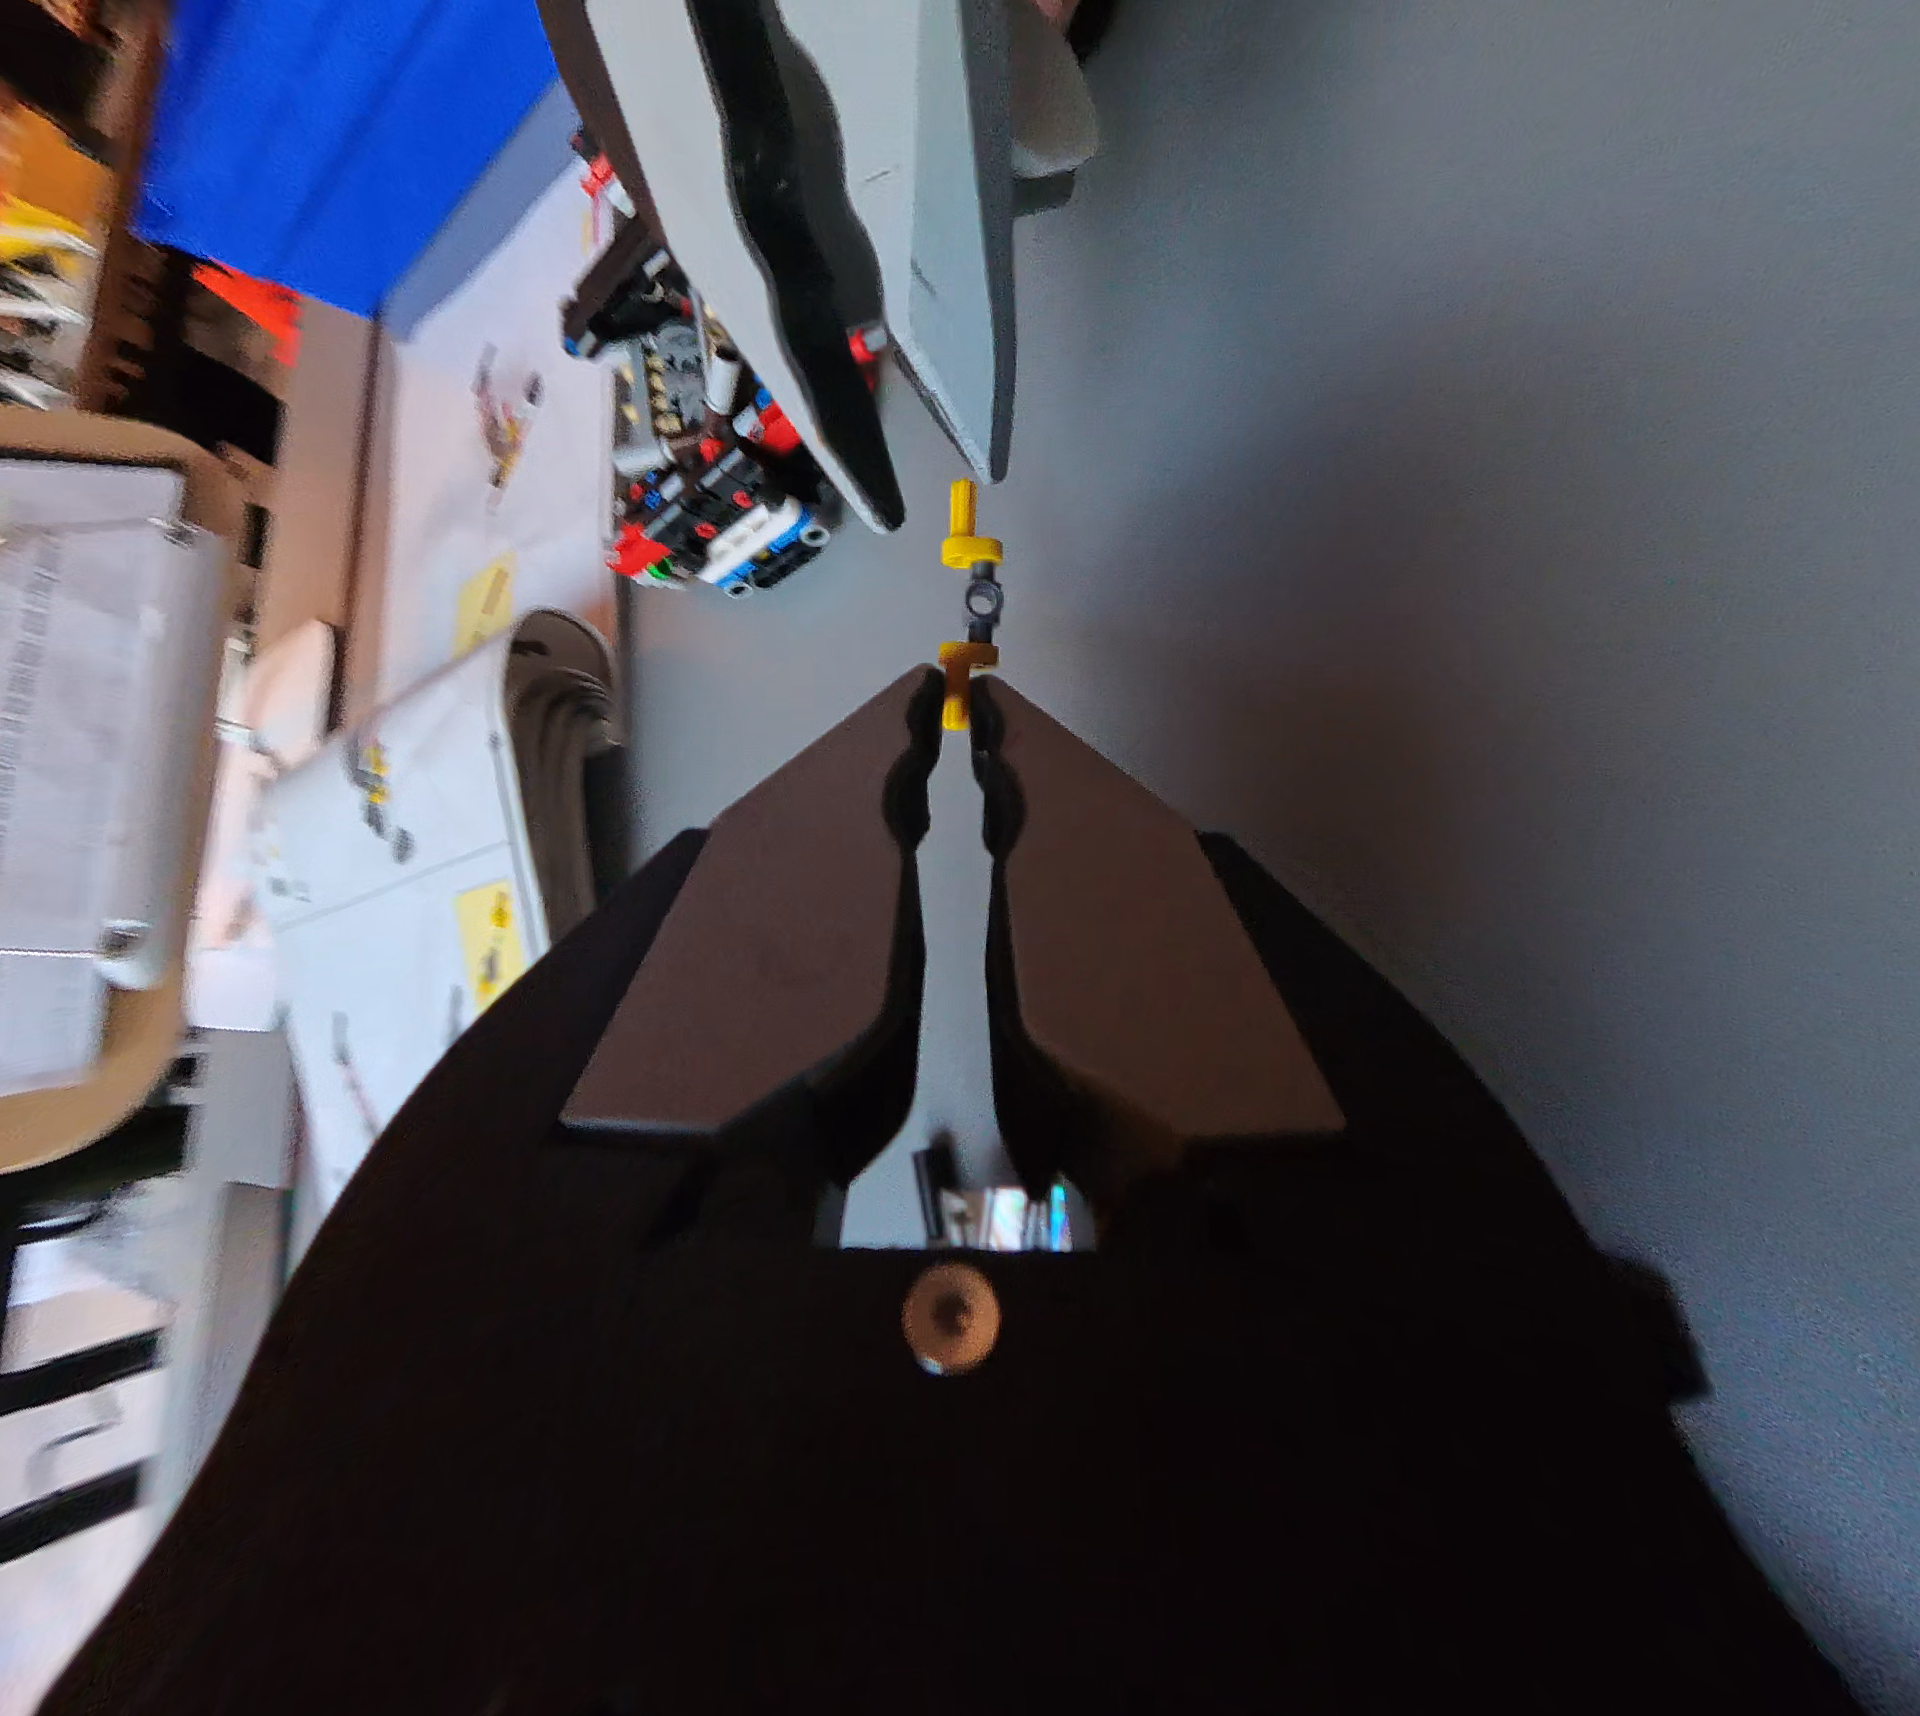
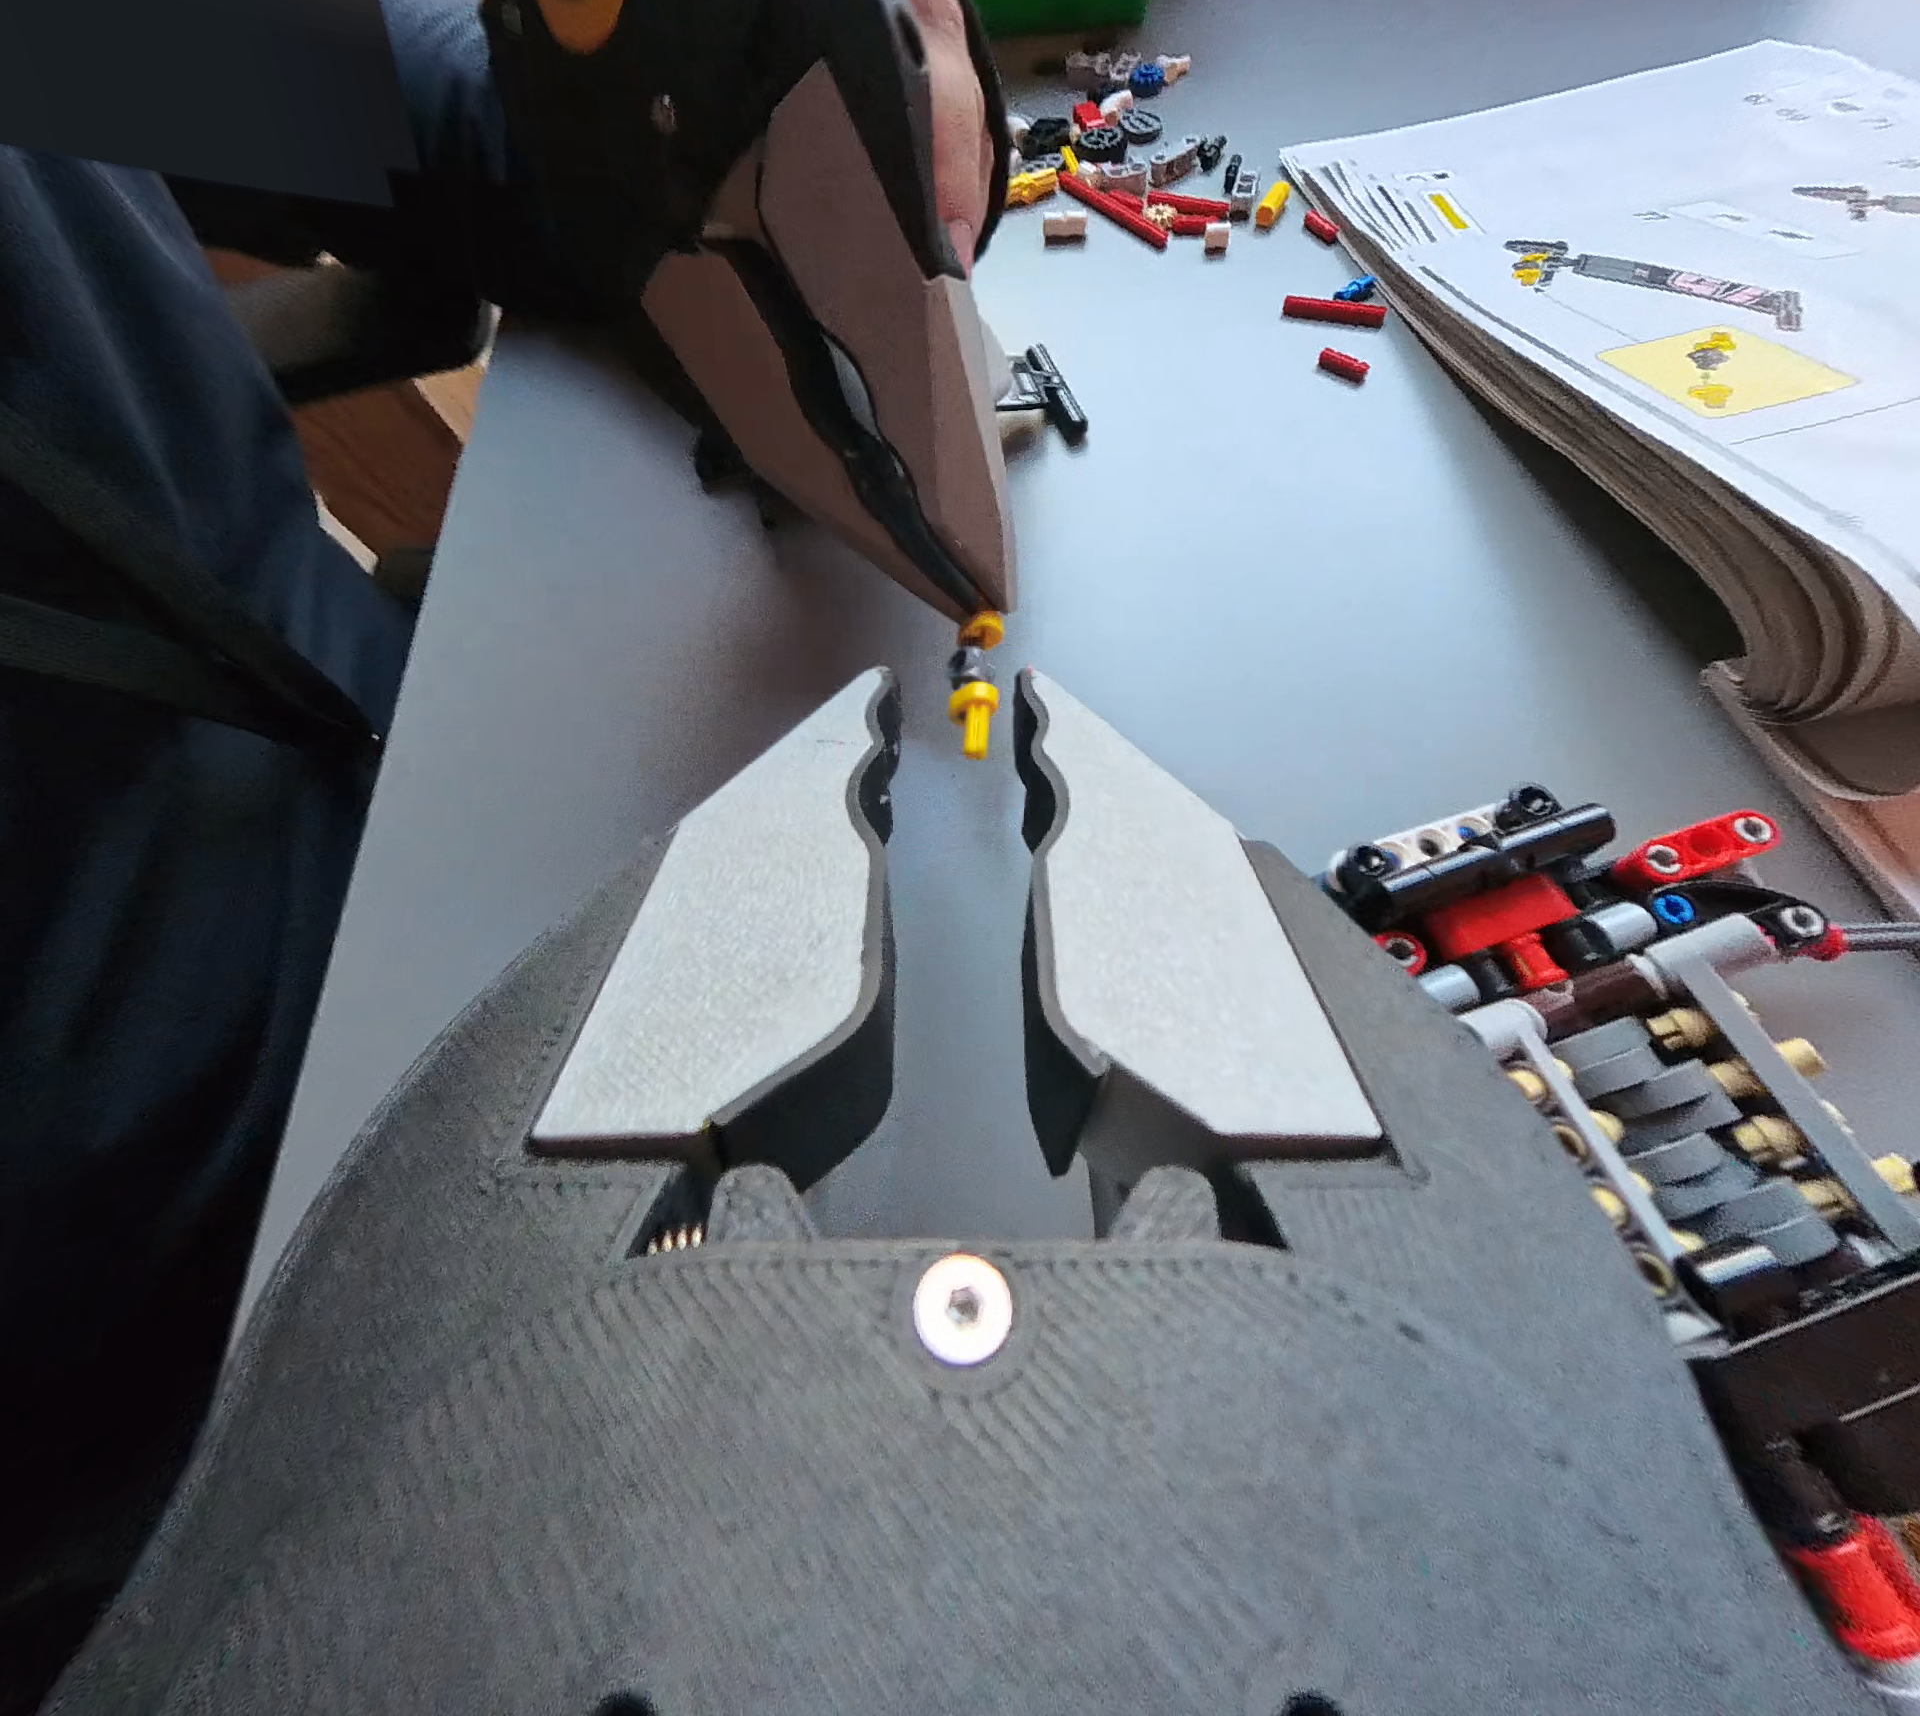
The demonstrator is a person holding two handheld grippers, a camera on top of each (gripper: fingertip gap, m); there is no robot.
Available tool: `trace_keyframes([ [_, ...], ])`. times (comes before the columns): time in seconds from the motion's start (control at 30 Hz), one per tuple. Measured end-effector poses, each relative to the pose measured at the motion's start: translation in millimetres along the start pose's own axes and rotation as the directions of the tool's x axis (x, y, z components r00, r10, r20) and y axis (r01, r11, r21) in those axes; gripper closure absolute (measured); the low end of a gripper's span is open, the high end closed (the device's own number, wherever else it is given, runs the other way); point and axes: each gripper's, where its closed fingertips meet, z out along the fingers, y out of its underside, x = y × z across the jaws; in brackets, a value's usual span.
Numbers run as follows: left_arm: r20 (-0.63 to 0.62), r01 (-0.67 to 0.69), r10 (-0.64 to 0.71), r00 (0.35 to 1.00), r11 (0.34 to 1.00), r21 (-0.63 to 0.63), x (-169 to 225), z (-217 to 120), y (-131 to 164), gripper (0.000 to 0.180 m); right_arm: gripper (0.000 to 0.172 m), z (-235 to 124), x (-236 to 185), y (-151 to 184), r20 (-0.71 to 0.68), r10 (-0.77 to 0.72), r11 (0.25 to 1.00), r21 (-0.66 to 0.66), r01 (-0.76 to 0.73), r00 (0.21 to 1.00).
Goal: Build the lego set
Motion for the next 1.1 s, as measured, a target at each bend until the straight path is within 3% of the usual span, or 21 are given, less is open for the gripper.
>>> trace_keyframes([
  [0.2, 0.129, -0.161, 0.157, 0.979, 0.987, 0.02, -5.2, -0.5, -18.0, 0.179, 0.151, -1.9, -1.1, -0.2, 0.013, 0.027, 1.0, 0.009, -0.027, 1.0],
  [0.33, 0.159, -0.167, 0.162, 0.974, 0.986, 0.017, -9.1, 0.0, -18.3, 0.179, 0.165, -1.9, -0.3, 2.0, 0.002, 0.022, 1.0, -0.004, -0.022, 1.0],
  [0.57, 0.035, 0.214, -0.215, 0.976, 0.977, 0.022, -21.7, 3.9, 3.8, 0.178, 0.156, -12.3, 20.3, -4.0, -0.068, 0.09, 0.994, 0.063, -0.086, 0.994],
  [0.7, 0.02, 0.271, -0.273, 0.962, 0.961, 0.051, -26.4, 1.5, 5.9, 0.178, 0.156, -16.0, 23.7, -7.1, -0.053, 0.132, 0.987, 0.097, -0.126, 0.99],
  [1.0, 0.196, -0.017, 0.007, 0.981, 0.999, 0.05, -28.2, -4.2, -12.4, 0.178, 0.155, -12.4, 15.9, -10.9, 0.008, 0.158, 0.981, 0.109, -0.158, 0.987],
  [1.1, 0.243, -0.094, 0.084, 0.966, 0.995, 0.028, -28.2, -4.6, -17.0, 0.179, 0.162, -12.0, 11.8, -12.7, 0.039, 0.165, 0.979, 0.116, -0.168, 0.986],
])
